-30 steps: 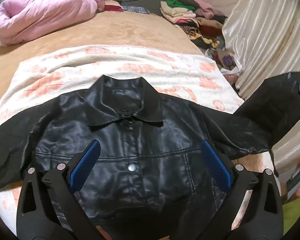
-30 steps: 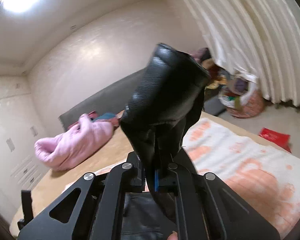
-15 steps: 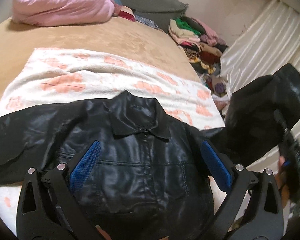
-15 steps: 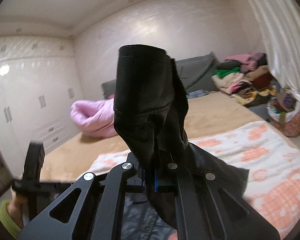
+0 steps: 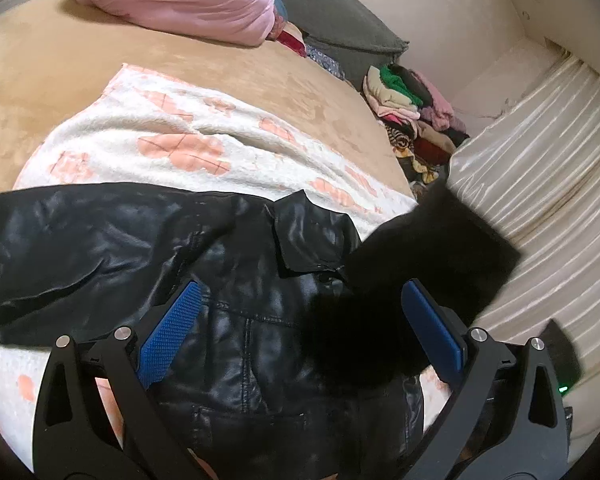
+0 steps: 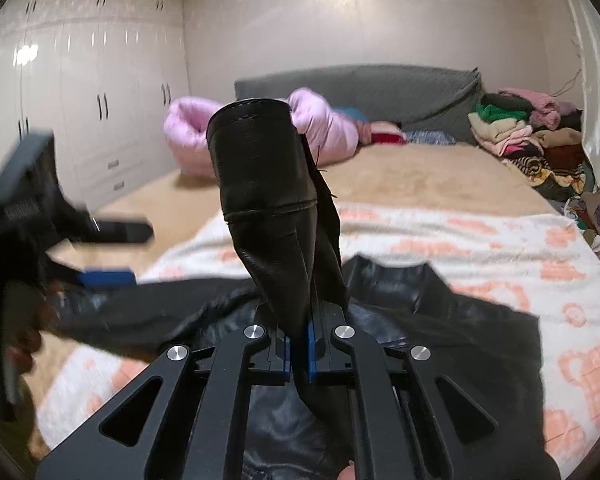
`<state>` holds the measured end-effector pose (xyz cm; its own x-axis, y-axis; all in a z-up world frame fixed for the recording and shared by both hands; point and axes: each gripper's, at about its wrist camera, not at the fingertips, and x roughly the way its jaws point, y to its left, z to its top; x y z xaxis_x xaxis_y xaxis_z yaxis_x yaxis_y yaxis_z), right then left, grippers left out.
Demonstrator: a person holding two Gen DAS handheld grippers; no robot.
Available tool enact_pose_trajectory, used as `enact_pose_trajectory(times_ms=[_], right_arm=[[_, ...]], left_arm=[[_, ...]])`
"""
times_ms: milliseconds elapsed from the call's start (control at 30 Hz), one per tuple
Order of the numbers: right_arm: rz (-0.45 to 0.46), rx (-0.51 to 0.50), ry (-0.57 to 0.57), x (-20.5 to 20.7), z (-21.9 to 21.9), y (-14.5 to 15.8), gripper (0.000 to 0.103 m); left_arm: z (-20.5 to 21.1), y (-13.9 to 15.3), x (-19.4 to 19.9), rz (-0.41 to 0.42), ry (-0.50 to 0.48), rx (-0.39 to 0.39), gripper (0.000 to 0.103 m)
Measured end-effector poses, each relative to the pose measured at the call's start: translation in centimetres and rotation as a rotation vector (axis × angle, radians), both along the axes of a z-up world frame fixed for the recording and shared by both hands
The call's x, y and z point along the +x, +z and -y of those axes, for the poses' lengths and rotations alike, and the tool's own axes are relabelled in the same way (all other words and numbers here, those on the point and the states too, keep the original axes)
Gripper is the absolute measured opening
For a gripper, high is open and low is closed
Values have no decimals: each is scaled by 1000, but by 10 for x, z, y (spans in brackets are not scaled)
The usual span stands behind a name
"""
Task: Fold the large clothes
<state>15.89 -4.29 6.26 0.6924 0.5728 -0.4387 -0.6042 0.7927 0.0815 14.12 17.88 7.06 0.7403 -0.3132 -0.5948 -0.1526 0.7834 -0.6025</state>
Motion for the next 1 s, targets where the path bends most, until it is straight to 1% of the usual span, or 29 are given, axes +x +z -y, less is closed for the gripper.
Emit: enact_pose_trajectory(times_ms=[100,233,333,367,400,433,467,533,567,600,700,733,767,833,900,933,1000], right_arm=[[-16,-66,6,-1,-21,-30,5],[-69,-106,17,3,-34,-64,6],[-93,-125,45,-3,-43,-80,16],[-108,-127,59,-4,-45,-85,24],[-122,-131,65,-5,-47,-88,38],[-143,-134,75,-5,-48,-91,48],[-152,-131,83,-8,-48,-93,56],[-162,-139,99,-13,-49,-99,60],[-176,-156,112,-17,-50,-102,72],[-178,-158,117,-21,-49,-100,78],[-187,-123,174,-36,-39,-97,82],[-182,-116,184,-41,-35,-95,82],[-175,-110,188,-45,-30,-93,82],[-180,-92,170,-47,-18,-89,81],[-224,-45,141,-44,1,-88,76],[-250,-22,113,-39,13,-87,74],[-254,-11,61,-33,31,-85,68]], left_arm=[[-6,-8,-4,-3,3,-17,94],[-11,-19,-8,-22,3,-32,94],[-12,-27,-8,-42,0,-41,94],[-12,-29,-7,-49,-2,-43,94],[-12,-32,-7,-58,-1,-49,94],[-12,-35,-7,-67,-2,-54,94],[-12,-38,-7,-74,-3,-57,94],[-12,-46,-5,-104,-6,-65,94],[-12,-51,-4,-122,-11,-73,94],[-11,-57,-4,-134,-15,-79,94],[-8,-74,-5,-161,-37,-111,94],[-8,-79,-4,-171,-37,-115,92],[-6,-85,-4,-179,-39,-121,86],[-3,-94,-1,-199,-35,-118,76],[2,-107,4,-250,-23,-102,75],[4,-112,6,-258,-28,-111,74],[8,-118,10,-257,-30,-112,60]])
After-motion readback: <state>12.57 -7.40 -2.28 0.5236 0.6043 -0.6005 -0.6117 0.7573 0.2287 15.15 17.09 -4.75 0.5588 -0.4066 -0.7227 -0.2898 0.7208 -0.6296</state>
